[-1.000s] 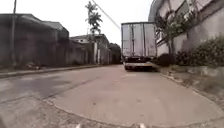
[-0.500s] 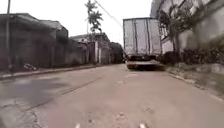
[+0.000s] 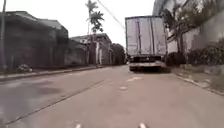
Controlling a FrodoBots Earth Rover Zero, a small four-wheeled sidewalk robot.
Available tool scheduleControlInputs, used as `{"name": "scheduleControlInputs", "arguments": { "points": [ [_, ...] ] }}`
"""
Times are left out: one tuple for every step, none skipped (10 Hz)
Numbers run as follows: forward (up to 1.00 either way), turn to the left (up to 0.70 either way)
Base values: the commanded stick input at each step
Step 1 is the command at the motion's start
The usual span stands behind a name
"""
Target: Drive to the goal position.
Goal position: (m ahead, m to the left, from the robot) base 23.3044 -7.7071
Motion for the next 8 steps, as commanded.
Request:
{"name": "scheduleControlInputs", "arguments": {
  "points": [
    [0.85, 0.0],
    [0.85, 0.0],
    [0.85, 0.0],
    [0.85, 0.0],
    [0.85, 0.0],
    [0.85, 0.0],
    [0.85, 0.0],
    [0.85, 0.0]
  ]
}}
